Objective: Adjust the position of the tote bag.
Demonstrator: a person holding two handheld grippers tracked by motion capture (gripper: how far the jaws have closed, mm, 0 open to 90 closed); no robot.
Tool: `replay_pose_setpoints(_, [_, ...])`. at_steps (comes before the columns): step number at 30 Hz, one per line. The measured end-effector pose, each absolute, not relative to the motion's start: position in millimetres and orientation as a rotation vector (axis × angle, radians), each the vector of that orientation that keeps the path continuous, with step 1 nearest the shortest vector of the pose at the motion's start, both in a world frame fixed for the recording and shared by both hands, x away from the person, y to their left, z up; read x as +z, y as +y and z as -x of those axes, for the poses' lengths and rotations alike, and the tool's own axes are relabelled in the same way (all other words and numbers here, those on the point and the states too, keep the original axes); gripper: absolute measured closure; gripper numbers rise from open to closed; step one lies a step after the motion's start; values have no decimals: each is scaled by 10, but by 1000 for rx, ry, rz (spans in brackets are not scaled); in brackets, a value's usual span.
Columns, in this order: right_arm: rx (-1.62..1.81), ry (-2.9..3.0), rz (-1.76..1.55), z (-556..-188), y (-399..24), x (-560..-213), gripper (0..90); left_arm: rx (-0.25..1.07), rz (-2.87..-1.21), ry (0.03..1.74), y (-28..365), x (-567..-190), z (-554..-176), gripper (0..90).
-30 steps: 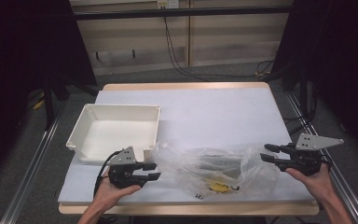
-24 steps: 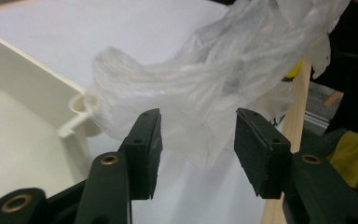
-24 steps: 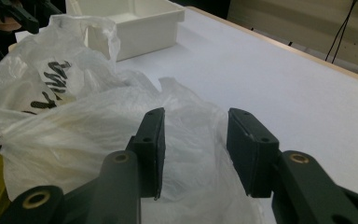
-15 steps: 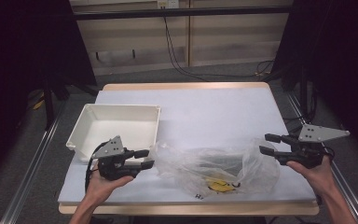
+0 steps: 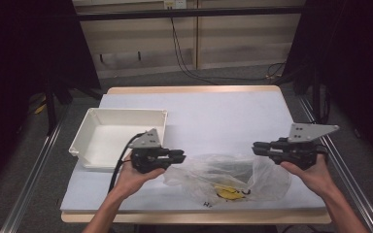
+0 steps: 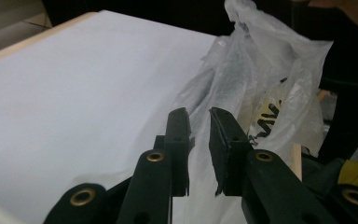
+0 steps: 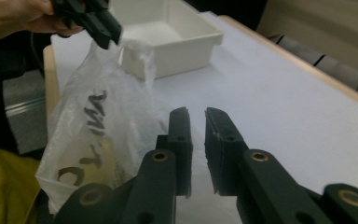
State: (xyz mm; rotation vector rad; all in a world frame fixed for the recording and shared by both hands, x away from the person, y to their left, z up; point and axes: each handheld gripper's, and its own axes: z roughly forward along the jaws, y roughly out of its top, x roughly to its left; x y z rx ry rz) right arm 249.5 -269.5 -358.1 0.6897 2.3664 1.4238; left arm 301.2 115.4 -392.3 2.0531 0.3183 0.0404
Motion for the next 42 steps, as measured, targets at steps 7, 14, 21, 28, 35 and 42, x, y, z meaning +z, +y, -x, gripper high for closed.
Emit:
replay_pose_setpoints(7, [1323,2512,-619,-2439,-2421,-3819,851,-41,-2142,221,780,-4102,-2863,785])
replay_pose_setpoints(14, [1196,2613,-651,-2193,-2488,-4096,895,-87,-2264,161,562,-4277,-2711,786])
replay_pose_setpoints(21, [1043,2683,-703,-2151,-2518,-4359,900,-59,-2393,135,413,-4437,-2736,785])
replay_pose_setpoints(28, [852,2682,-766,-2098,-2602,-4508,900,-18,-2465,185,467,-4633,-2729,785])
replay_pose_setpoints(35, [792,2673,-815,-2068,-2680,-4630,900,5,-2503,194,483,-4637,-2711,787])
replay_pose_setpoints(42, [719,2637,-868,-2053,-2807,-4617,900,-6,-2519,221,583,-4624,-2700,823])
